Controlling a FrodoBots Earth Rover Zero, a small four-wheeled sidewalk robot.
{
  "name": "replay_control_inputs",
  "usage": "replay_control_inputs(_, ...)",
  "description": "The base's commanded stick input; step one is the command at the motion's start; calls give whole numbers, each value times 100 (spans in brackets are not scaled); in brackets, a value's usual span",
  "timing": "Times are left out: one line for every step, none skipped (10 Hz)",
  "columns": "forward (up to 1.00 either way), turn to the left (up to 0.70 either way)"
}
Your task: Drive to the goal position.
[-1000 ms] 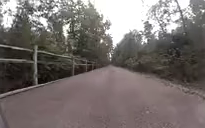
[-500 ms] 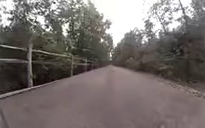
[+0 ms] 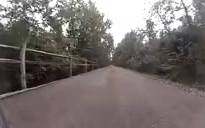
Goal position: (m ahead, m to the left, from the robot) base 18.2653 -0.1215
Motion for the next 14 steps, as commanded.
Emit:
replay_control_inputs(70,0)
replay_control_inputs(70,0)
replay_control_inputs(70,0)
replay_control_inputs(70,0)
replay_control_inputs(70,0)
replay_control_inputs(70,0)
replay_control_inputs(70,0)
replay_control_inputs(70,0)
replay_control_inputs(70,0)
replay_control_inputs(70,0)
replay_control_inputs(70,0)
replay_control_inputs(70,0)
replay_control_inputs(70,0)
replay_control_inputs(70,0)
